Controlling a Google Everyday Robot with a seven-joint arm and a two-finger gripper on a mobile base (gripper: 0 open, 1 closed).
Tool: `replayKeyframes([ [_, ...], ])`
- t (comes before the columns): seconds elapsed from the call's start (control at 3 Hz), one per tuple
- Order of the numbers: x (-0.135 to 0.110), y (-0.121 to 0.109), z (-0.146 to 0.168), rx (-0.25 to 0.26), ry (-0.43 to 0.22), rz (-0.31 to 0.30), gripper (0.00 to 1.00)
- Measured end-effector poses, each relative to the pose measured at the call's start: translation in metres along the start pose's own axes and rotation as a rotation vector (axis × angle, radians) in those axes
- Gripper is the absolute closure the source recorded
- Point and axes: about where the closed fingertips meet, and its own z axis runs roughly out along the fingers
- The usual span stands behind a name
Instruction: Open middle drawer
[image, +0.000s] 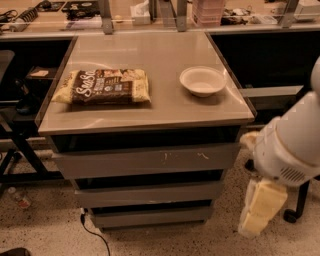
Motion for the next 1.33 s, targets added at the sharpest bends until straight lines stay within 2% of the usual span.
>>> replayKeyframes([
  [0.33,0.016,0.020,0.025,-0.059,0.036,0.012,0.00],
  [0.67,0.016,0.020,0.025,-0.059,0.036,0.012,0.00],
  [1.0,0.018,0.024,0.063,-0.112,-0.019,0.003,0.00],
  [1.33,0.023,0.021,0.120,-0.147,-0.054,0.020,0.00],
])
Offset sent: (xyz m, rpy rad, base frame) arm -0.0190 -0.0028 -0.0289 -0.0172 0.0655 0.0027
